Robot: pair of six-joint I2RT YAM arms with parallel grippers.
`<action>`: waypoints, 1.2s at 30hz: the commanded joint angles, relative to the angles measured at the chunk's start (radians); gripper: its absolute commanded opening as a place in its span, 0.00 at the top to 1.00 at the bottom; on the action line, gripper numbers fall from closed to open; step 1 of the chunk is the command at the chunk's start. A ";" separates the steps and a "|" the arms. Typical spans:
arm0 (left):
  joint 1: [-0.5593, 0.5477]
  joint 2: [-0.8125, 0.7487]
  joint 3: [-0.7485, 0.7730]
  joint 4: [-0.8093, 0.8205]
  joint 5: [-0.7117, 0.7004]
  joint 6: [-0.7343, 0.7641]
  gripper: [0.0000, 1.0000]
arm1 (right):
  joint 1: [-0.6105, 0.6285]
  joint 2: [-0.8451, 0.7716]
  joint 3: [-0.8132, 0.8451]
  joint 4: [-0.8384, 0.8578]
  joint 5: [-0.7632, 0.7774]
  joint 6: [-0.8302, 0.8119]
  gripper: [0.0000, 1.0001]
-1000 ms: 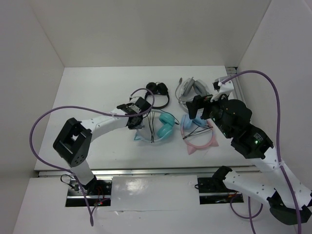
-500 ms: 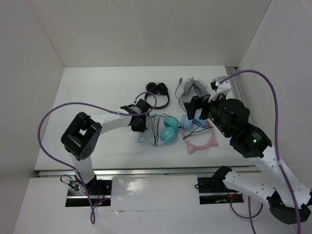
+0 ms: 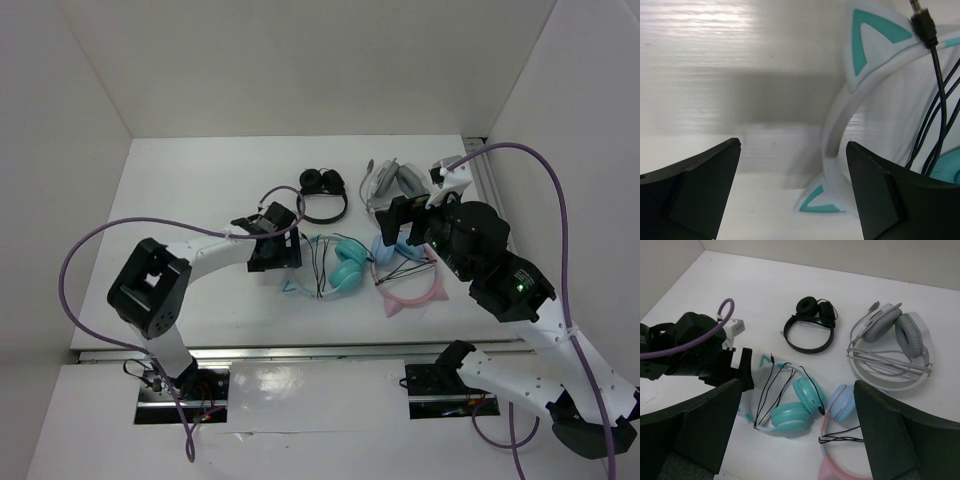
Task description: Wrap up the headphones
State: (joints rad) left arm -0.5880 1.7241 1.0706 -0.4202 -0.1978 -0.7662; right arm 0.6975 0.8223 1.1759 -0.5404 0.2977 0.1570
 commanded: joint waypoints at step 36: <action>-0.042 -1.419 -0.004 -0.592 -0.187 0.077 0.00 | 0.004 -0.279 0.070 -0.477 0.167 0.144 0.00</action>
State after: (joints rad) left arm -0.6266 0.3088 1.0363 -0.9920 -0.3679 -0.6590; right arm 0.6979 0.5488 1.2419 -0.9760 0.4492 0.2951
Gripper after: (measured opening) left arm 1.000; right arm 0.999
